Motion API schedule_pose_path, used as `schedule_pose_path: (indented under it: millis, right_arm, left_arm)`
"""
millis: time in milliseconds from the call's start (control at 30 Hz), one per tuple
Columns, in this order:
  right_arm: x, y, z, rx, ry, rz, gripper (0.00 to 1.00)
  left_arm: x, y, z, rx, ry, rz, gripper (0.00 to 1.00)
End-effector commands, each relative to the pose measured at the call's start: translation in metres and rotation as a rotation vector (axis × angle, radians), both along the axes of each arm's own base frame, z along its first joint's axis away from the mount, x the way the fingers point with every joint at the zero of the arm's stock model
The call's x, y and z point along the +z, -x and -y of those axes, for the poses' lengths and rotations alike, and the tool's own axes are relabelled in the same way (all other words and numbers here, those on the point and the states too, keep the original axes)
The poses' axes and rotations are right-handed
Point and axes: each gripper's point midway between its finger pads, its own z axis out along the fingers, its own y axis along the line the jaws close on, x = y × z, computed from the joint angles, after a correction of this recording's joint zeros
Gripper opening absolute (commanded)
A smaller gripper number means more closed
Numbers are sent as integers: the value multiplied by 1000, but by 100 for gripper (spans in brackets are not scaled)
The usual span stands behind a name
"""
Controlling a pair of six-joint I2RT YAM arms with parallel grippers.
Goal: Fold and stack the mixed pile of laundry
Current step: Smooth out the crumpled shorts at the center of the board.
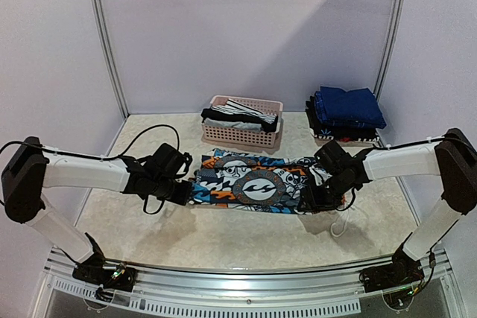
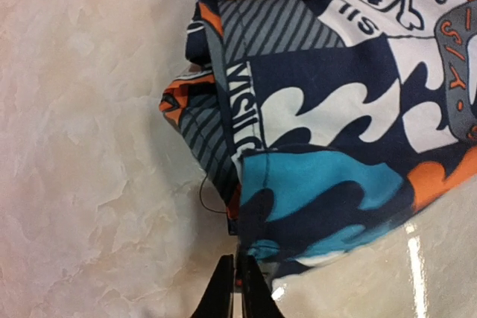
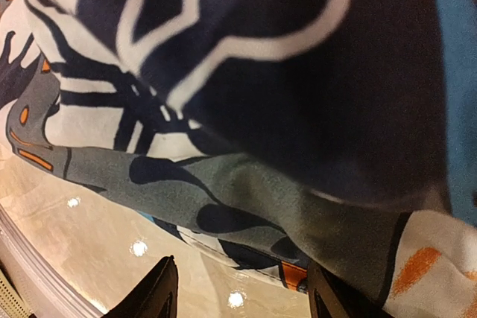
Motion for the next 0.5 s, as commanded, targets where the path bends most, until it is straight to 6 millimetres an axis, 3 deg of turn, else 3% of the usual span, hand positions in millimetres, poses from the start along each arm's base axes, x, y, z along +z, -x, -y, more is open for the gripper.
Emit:
schedule_pose_path:
  millis: [0,267,467]
  right_arm:
    - [9,5,0,16,-16,5,60]
    - [51,-6,-17,52,-123,93,62]
    - [81,-21,-8,12,-106,204,65]
  left_arm:
    - [-4,-2,-8,15,-21,-6,9]
    - [31,-3,4,-28,42,86,42]
    - [61,-3,22,-102,57,182,46]
